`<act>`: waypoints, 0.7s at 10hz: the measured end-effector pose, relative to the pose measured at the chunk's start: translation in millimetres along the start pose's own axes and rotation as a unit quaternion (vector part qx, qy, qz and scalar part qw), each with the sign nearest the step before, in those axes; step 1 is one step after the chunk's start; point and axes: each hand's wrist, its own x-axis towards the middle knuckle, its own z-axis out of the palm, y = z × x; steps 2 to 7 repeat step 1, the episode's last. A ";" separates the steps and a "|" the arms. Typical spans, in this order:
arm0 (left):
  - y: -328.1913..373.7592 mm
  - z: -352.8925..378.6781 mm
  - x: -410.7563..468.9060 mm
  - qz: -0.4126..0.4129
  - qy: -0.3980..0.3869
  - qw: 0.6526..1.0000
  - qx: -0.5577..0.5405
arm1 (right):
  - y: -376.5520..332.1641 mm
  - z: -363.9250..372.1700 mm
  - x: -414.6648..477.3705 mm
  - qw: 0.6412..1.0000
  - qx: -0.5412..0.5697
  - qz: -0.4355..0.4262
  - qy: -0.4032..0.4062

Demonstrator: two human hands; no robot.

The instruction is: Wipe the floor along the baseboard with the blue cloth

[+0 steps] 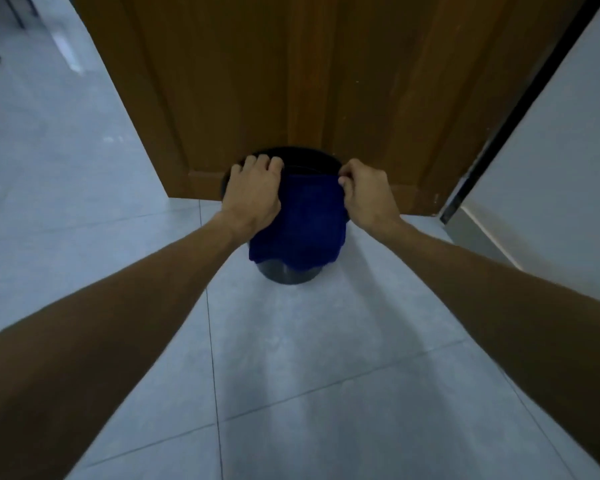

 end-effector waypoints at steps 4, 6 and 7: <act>-3.9 25.9 -1.2 -0.001 -0.102 0.995 -0.010 | 20.3 23.5 -7.5 0.994 -0.055 0.030 -0.094; -3.9 25.9 -1.2 -0.001 -0.102 0.995 -0.010 | 20.3 23.5 -7.5 0.994 -0.055 0.030 -0.094; -3.9 25.9 -1.2 -0.001 -0.102 0.995 -0.010 | 20.3 23.5 -7.5 0.994 -0.055 0.030 -0.094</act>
